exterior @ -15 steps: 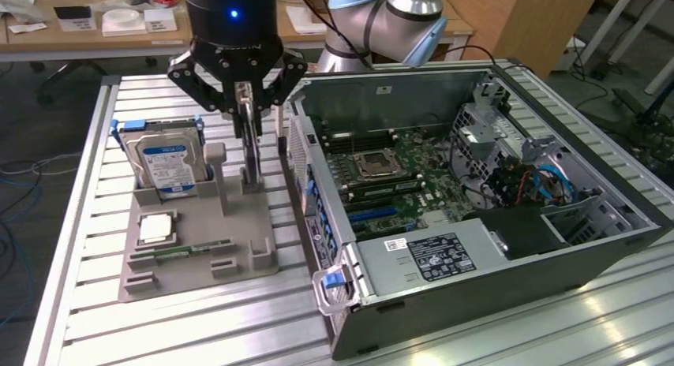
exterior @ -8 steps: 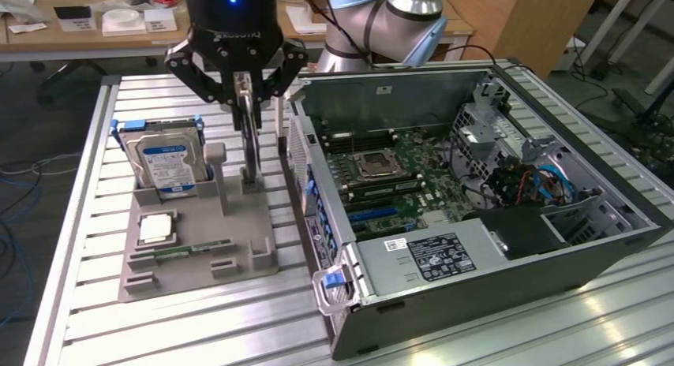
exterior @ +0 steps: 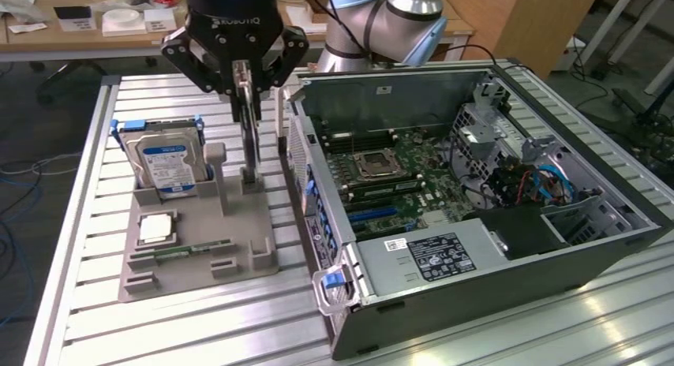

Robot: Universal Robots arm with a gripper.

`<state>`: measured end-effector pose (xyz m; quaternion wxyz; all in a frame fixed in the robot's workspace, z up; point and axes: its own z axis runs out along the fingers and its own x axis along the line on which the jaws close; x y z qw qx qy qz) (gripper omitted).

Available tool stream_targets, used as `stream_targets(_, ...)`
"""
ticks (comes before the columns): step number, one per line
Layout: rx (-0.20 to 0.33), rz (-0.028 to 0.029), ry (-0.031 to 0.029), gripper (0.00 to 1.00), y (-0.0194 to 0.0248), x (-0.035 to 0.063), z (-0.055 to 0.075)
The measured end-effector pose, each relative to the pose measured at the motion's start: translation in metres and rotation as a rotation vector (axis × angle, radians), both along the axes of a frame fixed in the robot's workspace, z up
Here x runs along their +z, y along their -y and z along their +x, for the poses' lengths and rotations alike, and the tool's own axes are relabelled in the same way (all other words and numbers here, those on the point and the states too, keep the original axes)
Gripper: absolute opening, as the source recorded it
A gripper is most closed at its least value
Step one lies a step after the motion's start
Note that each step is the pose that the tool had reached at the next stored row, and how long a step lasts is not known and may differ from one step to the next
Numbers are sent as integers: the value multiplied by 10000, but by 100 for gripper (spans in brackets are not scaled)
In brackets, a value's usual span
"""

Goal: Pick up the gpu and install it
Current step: 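Pick up the gpu and move the gpu toward the slot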

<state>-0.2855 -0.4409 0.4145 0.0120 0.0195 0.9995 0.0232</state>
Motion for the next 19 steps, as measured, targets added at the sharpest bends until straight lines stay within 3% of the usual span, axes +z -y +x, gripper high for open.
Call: stream_targets(19,0,0,1,27,0,49,1)
